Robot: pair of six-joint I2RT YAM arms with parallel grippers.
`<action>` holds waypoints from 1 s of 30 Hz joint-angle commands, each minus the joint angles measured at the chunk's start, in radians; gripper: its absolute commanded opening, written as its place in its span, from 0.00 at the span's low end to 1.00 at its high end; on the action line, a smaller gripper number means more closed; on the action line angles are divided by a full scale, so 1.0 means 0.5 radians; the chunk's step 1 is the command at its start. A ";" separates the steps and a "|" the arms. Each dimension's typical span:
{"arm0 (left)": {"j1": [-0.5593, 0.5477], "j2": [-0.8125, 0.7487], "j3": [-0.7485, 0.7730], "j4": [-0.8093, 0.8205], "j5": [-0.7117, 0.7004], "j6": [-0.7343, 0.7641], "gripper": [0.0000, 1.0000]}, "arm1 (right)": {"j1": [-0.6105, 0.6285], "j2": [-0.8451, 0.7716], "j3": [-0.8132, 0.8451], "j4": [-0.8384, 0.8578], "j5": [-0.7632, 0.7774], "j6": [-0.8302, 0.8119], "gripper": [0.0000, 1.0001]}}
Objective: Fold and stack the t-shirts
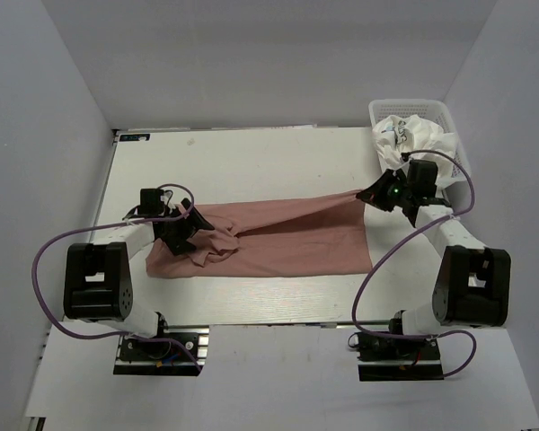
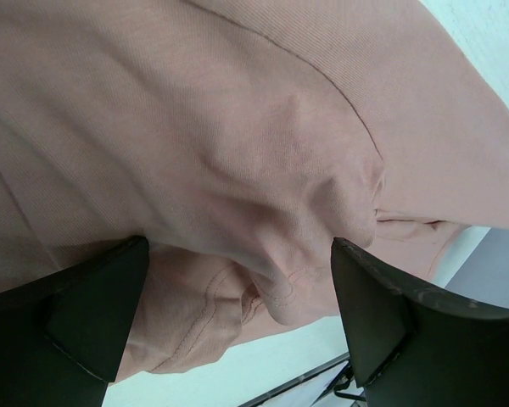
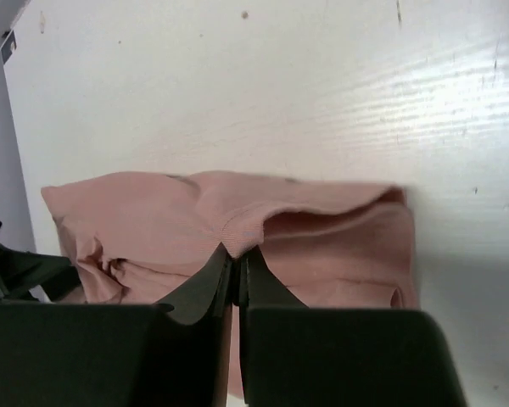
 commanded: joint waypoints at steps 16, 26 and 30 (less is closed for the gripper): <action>0.017 0.012 -0.017 -0.235 -0.386 0.068 1.00 | -0.015 -0.130 -0.265 -0.081 0.366 -0.231 0.70; 0.017 0.085 0.076 -0.171 -0.321 0.050 1.00 | 0.166 -0.287 -0.087 -0.207 0.327 -0.451 0.90; 0.035 0.205 0.076 -0.048 -0.239 0.050 1.00 | 0.326 -0.067 -0.059 -0.097 0.238 -0.485 0.90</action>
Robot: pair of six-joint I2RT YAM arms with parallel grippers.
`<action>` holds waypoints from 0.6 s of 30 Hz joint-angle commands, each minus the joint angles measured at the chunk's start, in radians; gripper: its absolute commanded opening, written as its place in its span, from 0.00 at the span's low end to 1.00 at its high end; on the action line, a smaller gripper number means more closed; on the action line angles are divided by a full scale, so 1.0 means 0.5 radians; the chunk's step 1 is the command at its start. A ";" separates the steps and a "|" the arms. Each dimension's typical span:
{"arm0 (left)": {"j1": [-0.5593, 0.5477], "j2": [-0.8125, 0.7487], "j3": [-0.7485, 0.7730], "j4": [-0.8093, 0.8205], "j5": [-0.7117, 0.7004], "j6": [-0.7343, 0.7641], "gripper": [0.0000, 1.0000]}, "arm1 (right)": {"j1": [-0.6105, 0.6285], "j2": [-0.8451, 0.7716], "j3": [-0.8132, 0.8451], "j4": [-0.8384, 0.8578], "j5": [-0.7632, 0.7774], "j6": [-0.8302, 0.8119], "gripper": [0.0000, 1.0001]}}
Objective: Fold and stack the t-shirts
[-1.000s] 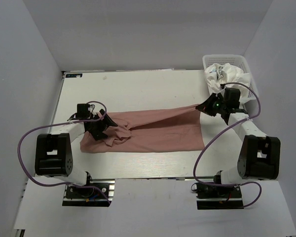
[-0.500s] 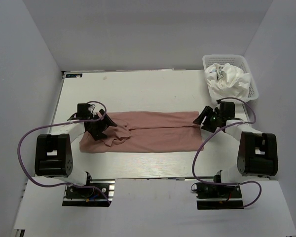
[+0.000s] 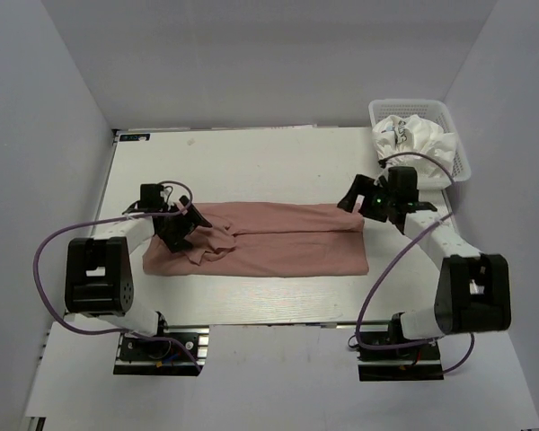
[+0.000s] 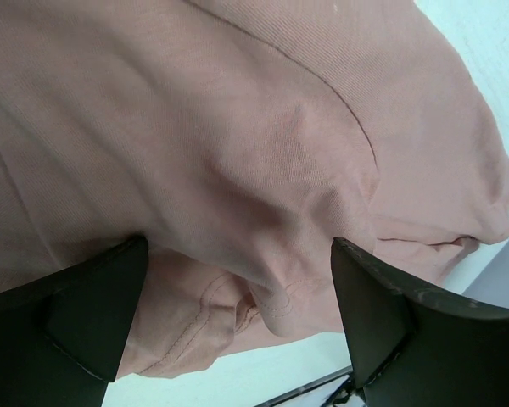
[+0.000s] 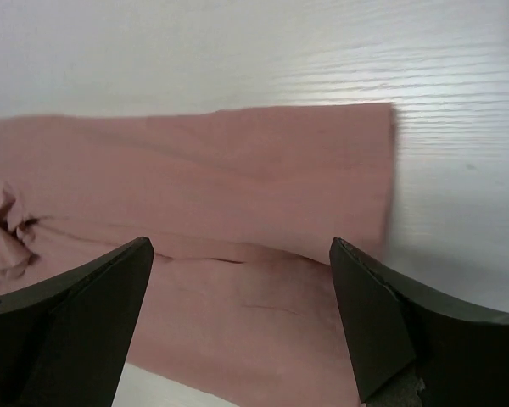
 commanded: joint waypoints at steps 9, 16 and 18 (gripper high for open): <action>0.007 0.850 0.778 0.135 -0.160 0.020 1.00 | 0.304 0.616 0.054 -0.014 0.093 -0.050 0.90; -0.122 1.825 2.097 0.074 0.055 -0.054 1.00 | 0.914 0.292 -0.369 -0.177 0.114 0.204 0.90; -0.205 2.088 2.632 0.019 0.137 -0.125 1.00 | 1.224 0.221 -0.459 -0.284 0.105 0.284 0.90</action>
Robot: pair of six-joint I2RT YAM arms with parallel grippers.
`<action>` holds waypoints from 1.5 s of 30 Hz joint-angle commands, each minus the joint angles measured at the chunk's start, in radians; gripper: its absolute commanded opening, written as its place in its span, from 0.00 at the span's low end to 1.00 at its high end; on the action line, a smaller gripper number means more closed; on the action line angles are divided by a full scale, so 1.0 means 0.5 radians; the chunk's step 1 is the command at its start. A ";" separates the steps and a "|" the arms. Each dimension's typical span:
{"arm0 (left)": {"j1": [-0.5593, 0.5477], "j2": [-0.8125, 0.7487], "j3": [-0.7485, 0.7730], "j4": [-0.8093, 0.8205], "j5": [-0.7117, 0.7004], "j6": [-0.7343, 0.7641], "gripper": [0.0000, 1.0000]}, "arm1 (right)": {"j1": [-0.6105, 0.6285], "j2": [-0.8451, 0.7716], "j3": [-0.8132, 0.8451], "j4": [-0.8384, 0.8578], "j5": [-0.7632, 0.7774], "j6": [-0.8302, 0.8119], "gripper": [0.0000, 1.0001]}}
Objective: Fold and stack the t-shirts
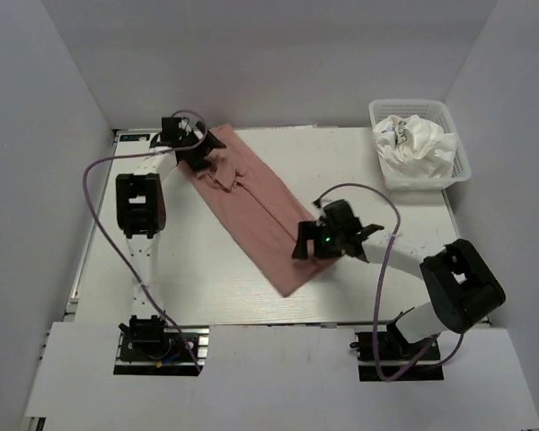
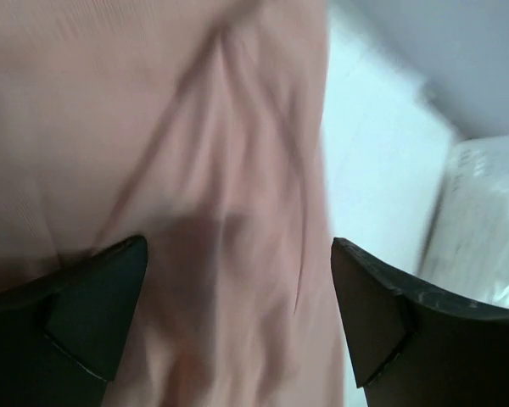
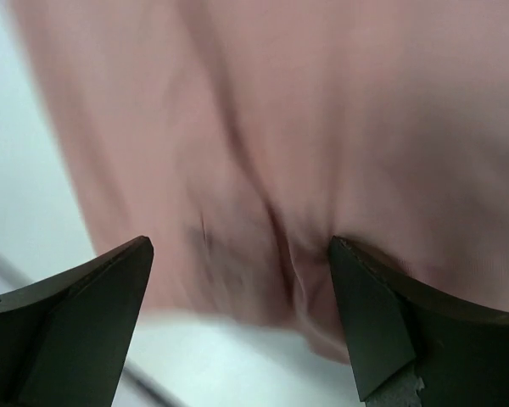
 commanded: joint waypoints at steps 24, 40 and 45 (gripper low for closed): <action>-0.548 0.450 1.151 0.572 0.046 -0.228 1.00 | 1.342 -0.512 0.193 -0.658 0.583 0.100 0.90; -0.686 -2.183 -1.686 0.053 -0.267 0.172 1.00 | 1.323 -1.068 -0.218 -0.676 0.878 0.675 0.90; -0.775 -2.720 -2.499 -0.134 -0.102 -0.092 1.00 | 1.320 -1.077 -0.325 -0.731 0.952 0.806 0.90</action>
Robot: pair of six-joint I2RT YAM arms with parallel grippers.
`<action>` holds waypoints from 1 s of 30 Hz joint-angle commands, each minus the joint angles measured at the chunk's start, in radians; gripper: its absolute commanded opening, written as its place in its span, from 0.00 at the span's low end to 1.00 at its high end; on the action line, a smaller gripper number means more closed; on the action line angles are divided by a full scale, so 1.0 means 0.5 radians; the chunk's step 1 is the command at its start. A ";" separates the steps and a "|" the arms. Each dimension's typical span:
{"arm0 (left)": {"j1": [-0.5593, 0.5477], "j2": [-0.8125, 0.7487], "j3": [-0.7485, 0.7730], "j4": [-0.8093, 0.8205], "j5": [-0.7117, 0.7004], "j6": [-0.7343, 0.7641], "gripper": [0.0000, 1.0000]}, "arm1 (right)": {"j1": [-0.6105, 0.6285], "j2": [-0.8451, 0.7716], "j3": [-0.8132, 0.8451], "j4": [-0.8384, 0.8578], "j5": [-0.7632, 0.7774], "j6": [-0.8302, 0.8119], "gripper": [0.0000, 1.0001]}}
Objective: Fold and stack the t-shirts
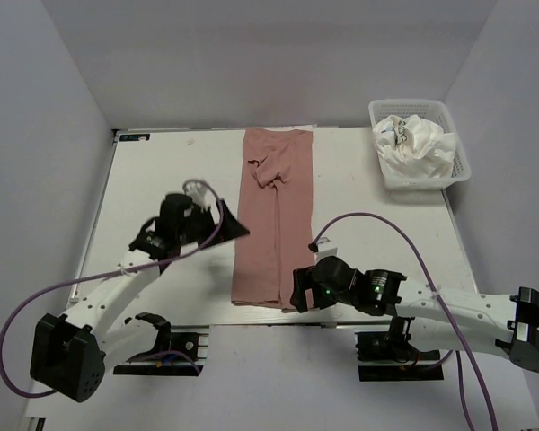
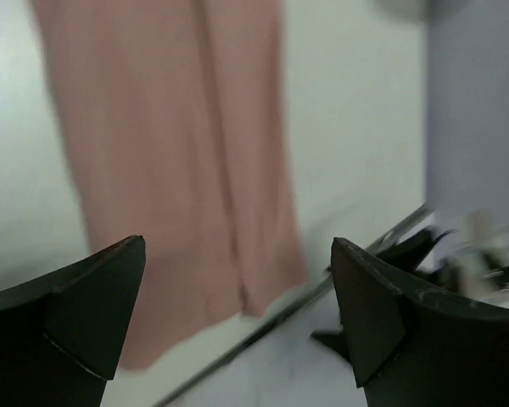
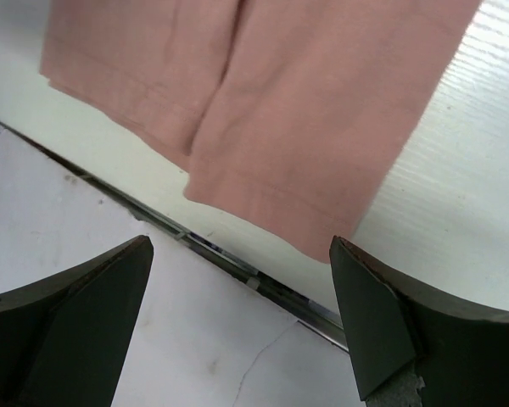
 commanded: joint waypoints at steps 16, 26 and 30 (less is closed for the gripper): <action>-0.347 0.303 -0.718 -0.133 0.056 -0.222 0.76 | -0.005 -0.045 -0.379 0.271 -0.037 0.351 0.90; -0.454 0.509 -0.638 -0.158 -0.009 -0.179 0.20 | -0.014 0.240 -0.284 0.240 0.126 0.327 0.42; -0.475 0.509 -0.559 -0.130 0.040 -0.179 0.08 | -0.011 0.351 -0.225 0.188 0.221 0.373 0.20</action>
